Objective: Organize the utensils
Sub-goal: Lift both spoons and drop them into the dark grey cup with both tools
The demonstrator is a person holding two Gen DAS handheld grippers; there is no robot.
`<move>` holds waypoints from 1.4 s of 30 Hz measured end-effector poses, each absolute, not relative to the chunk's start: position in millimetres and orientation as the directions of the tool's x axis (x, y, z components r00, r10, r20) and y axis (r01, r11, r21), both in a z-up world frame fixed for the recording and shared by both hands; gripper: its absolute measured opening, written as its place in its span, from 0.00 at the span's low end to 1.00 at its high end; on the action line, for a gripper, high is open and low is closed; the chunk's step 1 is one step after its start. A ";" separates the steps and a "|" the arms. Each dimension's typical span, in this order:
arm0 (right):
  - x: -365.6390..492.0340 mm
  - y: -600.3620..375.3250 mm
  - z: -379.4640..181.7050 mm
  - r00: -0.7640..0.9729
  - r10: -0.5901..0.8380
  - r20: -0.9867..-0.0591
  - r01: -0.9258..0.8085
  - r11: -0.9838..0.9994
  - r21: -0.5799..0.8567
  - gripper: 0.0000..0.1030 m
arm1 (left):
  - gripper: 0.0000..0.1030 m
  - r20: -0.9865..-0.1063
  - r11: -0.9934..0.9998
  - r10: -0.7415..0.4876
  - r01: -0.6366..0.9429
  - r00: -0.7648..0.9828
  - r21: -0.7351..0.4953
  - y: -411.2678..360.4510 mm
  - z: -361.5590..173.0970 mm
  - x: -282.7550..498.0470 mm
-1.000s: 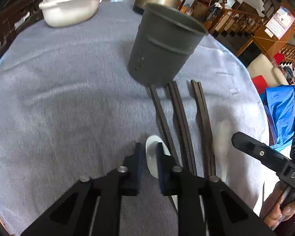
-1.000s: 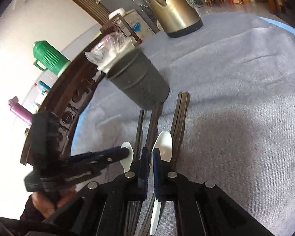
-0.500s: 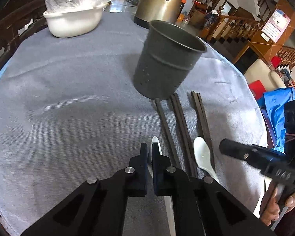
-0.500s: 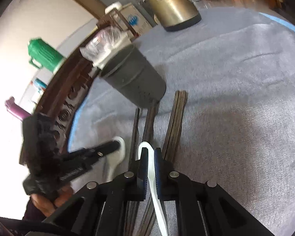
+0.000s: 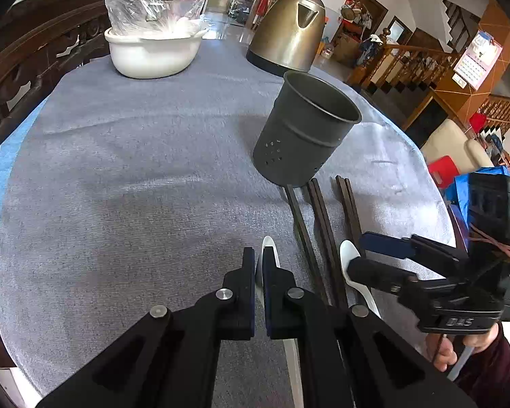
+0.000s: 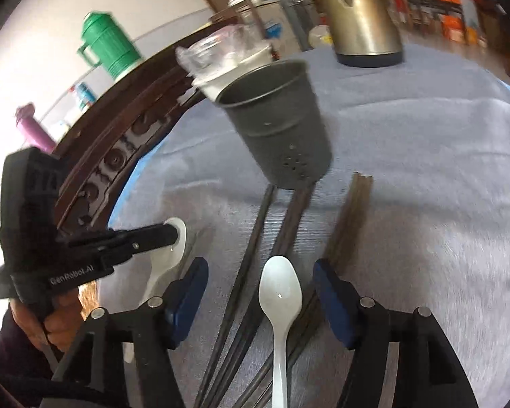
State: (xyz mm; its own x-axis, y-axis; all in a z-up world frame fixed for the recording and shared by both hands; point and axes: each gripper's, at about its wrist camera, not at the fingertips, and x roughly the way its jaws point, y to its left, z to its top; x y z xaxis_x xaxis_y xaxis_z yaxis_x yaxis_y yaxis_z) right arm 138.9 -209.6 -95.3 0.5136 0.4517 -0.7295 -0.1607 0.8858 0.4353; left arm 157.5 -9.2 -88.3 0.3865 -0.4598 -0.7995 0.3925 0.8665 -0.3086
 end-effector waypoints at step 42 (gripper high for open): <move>180.8 -248.5 40.6 0.877 0.311 -0.365 -0.102 0.865 0.491 0.26 | 0.04 -0.351 0.907 -0.400 0.312 0.846 -0.283 -28.3 52.0 209.9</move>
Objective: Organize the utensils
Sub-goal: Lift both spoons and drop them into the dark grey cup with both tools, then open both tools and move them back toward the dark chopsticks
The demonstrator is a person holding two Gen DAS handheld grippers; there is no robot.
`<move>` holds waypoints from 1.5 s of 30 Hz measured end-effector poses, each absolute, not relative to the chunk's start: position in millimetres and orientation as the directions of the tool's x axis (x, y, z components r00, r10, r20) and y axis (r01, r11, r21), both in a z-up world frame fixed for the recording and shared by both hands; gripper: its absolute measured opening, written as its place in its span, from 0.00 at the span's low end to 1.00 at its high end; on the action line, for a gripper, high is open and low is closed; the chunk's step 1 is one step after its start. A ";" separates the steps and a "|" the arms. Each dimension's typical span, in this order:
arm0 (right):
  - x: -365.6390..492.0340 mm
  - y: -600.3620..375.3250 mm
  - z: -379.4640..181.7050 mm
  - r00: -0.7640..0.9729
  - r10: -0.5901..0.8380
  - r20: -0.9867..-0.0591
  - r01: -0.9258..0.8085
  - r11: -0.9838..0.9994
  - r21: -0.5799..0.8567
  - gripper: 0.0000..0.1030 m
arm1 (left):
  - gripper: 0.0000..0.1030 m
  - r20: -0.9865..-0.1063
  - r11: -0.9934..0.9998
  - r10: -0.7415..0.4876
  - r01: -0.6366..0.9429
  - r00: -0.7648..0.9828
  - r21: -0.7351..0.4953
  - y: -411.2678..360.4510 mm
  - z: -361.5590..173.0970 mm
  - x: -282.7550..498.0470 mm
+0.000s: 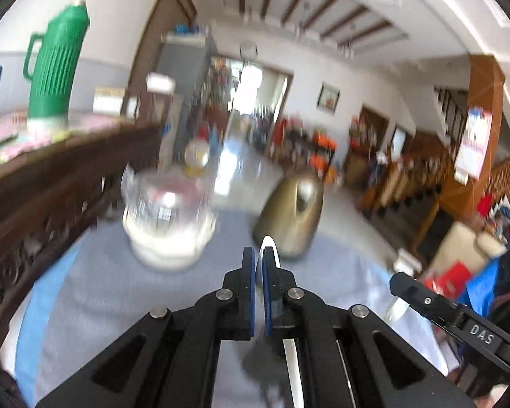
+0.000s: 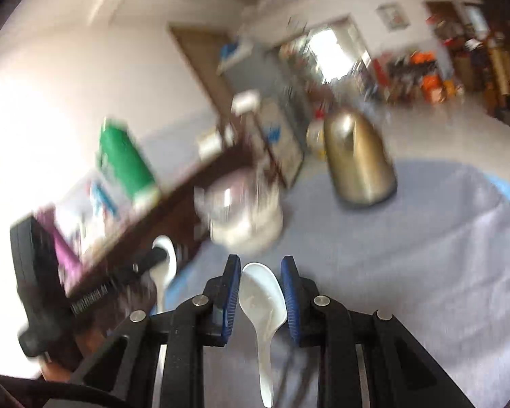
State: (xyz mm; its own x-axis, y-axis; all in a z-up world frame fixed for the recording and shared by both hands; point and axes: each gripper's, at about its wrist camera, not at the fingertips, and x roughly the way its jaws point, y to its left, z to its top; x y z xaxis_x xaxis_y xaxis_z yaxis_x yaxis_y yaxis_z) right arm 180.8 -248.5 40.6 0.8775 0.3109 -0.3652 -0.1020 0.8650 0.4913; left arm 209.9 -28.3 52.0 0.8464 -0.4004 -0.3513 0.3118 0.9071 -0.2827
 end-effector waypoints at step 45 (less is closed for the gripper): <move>80.5 -281.1 5.9 0.861 0.243 -0.447 0.071 0.812 0.579 0.58 | 0.67 -0.533 0.955 -0.144 0.259 0.834 0.146 -47.9 12.0 82.9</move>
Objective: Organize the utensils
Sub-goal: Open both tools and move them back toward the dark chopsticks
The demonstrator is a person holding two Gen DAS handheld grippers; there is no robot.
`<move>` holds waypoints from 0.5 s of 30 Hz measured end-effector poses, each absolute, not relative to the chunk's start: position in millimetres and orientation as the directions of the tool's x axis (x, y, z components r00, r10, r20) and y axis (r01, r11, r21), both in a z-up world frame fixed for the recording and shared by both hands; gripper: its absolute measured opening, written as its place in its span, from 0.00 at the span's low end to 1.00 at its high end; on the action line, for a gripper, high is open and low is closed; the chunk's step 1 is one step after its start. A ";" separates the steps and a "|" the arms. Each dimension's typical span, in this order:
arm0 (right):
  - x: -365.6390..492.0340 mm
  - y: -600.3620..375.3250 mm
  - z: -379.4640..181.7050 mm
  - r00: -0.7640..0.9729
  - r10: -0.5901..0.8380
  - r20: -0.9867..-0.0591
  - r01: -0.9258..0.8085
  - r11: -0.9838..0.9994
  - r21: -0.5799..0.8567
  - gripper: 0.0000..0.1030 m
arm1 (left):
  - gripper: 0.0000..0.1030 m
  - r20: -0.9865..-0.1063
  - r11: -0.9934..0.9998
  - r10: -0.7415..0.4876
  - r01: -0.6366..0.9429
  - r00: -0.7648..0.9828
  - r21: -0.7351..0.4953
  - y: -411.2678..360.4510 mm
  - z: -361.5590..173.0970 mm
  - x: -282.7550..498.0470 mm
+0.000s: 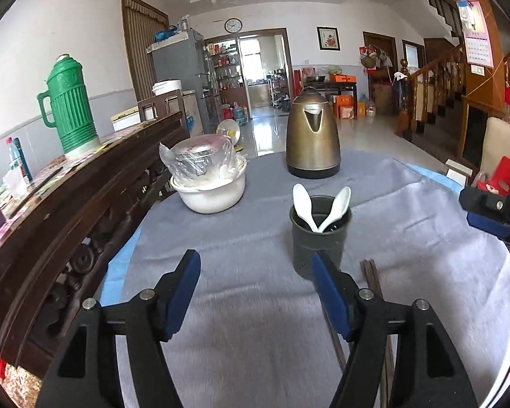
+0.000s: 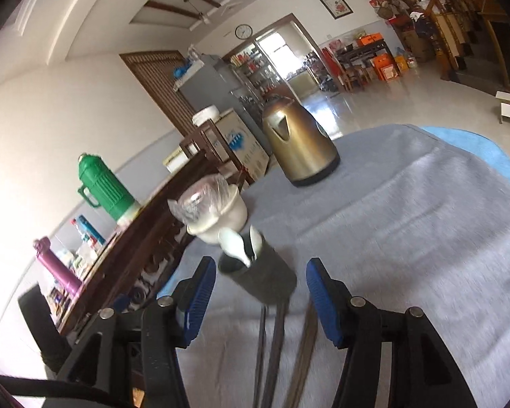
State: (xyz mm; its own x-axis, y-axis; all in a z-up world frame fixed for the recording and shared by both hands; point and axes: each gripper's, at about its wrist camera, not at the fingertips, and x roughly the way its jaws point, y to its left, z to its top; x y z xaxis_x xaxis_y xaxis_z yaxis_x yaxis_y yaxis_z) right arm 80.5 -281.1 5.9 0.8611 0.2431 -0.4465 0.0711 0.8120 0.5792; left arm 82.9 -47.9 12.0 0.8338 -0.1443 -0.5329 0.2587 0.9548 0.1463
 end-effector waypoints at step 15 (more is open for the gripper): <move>25.2 -258.8 16.7 0.841 0.260 -0.475 0.033 0.851 0.524 0.58 | 0.67 -0.550 0.963 -0.057 0.191 0.833 0.188 -39.1 26.3 42.3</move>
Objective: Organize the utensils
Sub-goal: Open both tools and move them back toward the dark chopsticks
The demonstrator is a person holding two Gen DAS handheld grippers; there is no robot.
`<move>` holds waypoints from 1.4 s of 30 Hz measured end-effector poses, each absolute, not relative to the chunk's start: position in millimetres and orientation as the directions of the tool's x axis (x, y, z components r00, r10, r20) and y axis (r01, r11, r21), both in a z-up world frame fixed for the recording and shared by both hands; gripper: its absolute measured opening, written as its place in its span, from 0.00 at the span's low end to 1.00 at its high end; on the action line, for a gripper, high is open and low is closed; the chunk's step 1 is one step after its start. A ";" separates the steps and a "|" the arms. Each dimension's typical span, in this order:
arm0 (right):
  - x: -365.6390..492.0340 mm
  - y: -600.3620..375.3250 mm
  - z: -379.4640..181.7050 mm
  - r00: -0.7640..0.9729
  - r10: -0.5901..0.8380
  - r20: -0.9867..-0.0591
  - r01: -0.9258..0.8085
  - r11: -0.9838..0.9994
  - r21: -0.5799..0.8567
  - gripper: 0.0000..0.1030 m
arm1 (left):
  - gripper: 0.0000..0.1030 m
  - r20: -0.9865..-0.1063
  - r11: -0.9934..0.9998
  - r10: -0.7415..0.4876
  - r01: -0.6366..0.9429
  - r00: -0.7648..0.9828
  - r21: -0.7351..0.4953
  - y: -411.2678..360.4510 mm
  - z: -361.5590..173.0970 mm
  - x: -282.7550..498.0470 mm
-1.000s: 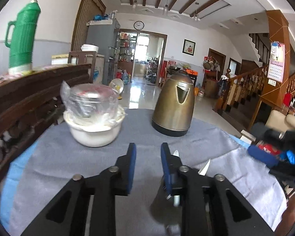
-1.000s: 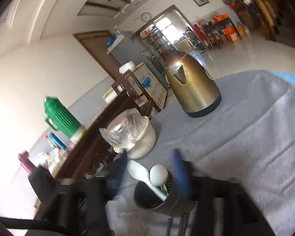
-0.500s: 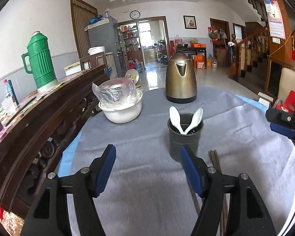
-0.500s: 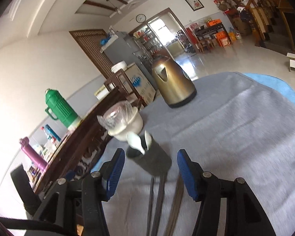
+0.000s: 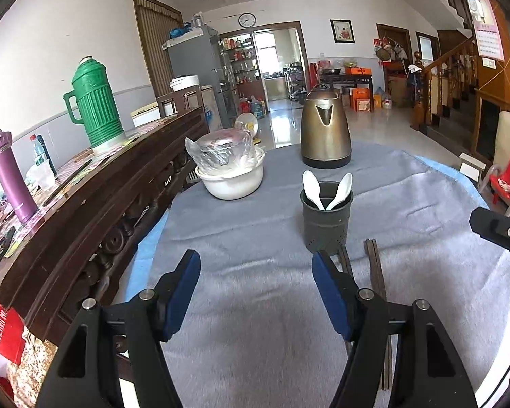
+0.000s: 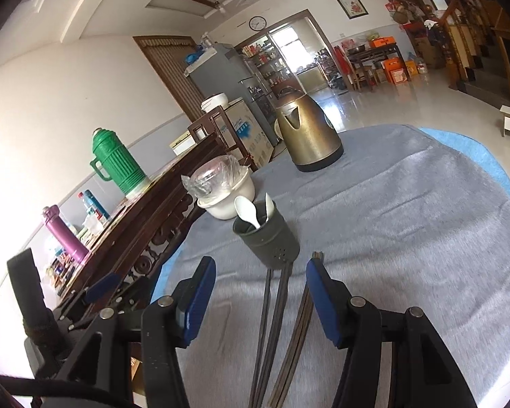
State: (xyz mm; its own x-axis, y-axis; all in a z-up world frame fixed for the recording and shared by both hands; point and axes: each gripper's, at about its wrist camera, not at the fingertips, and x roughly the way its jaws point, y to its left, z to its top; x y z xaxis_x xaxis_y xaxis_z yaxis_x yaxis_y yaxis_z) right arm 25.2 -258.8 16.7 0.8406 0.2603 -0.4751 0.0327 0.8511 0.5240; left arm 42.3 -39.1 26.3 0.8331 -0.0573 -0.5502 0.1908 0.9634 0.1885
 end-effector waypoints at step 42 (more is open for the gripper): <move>61.3 -285.9 -59.9 0.740 0.261 -0.619 0.152 0.832 0.533 0.51 | 0.67 -0.703 0.929 -0.050 0.291 0.709 0.228 -87.3 -44.4 93.6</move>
State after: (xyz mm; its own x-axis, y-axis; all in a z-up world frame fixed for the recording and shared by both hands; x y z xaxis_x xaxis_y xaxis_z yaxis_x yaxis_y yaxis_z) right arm 61.3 -285.9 -59.9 0.7402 0.2614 -0.6195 0.1523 0.8322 0.5332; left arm 93.6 -87.3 -44.4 0.7092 -0.0497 -0.7033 0.2908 0.9294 0.2275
